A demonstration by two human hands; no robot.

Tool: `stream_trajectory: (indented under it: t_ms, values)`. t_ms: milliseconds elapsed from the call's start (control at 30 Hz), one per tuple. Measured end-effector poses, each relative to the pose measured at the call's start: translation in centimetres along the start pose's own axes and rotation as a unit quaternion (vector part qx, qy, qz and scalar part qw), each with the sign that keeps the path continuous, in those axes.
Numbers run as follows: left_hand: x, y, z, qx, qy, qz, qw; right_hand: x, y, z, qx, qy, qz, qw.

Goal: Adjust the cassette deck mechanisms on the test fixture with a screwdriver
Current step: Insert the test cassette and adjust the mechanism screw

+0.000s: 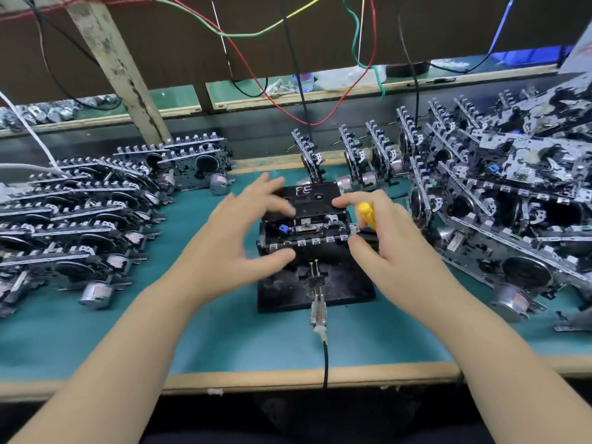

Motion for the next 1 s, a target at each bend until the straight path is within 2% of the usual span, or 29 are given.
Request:
stream_trajectory:
  t_ms: [300, 500, 833, 900, 933, 1000]
  values:
    - [-1.3, -1.3, -3.4, 0.067, -0.065, 0.033, 0.995, 0.0, -0.7, -0.8, 0.029, -0.005, -0.006, 1.0]
    - [-0.9, -0.6, -5.1, -0.074, -0.196, 0.096, 0.973, 0.3, -0.5, -1.1, 0.033, -0.021, 0.004, 0.999]
    - [-2.1, -0.3, -6.3, -0.115, -0.244, 0.068, 0.961, -1.1, -1.0, -1.4, 0.051, -0.022, -0.01, 0.998]
    - [-1.6, 0.8, -6.5, -0.154, -0.268, 0.093, 0.946, -0.6, -1.3, -1.9, 0.047, 0.002, -0.018, 0.999]
    - [-1.1, 2.1, -6.3, -0.192, -0.286, 0.145, 0.928, 0.0, -1.5, -2.2, 0.048, 0.014, -0.021, 0.999]
    - [-0.4, 4.2, -6.5, -0.338, -0.242, 0.195, 0.888, 1.8, -1.8, -2.1, 0.063, 0.028, -0.041, 0.997]
Point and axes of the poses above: each hand's wrist, its own x-axis towards the middle knuckle, its own z-axis out of the back of the hand, y = z × x, the point moved 5 cm from there along x, towards the middle knuckle, and after that the axes turned 13 degrees about -z, right-handed, at the moved point
